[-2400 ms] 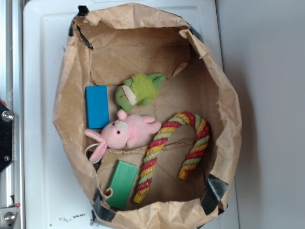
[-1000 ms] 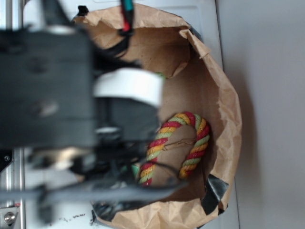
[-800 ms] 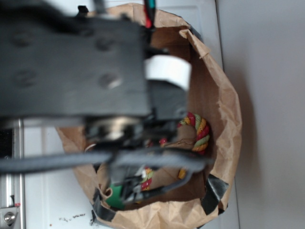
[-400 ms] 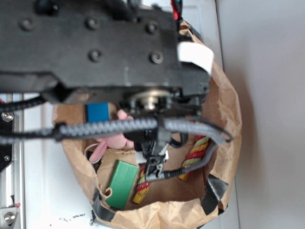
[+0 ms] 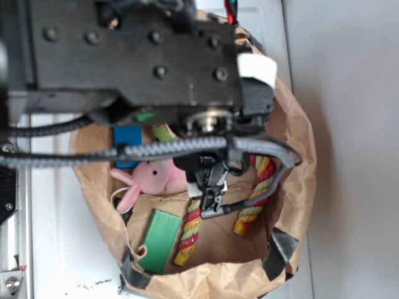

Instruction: Grab the green animal.

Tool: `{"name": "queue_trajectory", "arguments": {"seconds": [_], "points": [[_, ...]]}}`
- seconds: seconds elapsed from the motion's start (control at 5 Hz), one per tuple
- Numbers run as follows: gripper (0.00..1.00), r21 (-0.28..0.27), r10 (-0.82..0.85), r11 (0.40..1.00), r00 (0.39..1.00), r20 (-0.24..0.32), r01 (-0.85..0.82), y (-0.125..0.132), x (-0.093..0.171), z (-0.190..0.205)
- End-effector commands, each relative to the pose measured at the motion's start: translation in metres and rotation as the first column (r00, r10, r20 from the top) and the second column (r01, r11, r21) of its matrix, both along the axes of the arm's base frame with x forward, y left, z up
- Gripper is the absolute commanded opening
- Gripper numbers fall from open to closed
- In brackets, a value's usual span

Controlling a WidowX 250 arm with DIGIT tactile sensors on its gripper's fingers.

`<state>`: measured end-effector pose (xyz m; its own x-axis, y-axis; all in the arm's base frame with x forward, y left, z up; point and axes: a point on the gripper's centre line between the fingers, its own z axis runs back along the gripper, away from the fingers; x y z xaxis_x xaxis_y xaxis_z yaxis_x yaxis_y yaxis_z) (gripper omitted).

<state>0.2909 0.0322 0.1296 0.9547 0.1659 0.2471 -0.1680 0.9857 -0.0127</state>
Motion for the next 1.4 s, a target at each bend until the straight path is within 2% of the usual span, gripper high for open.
{"name": "queue_trajectory", "arguments": {"seconds": [0.0, 0.4, 1.2], "points": [[1.00, 0.039, 0.060, 0.997, 0.998, 0.023, -0.061, 0.020, -0.031, 0.001], [1.00, -0.025, 0.224, 0.974, 0.974, 0.031, -0.223, 0.025, -0.045, 0.001], [1.00, -0.047, 0.295, 0.955, 0.952, 0.075, -0.292, 0.025, -0.035, -0.003]]}}
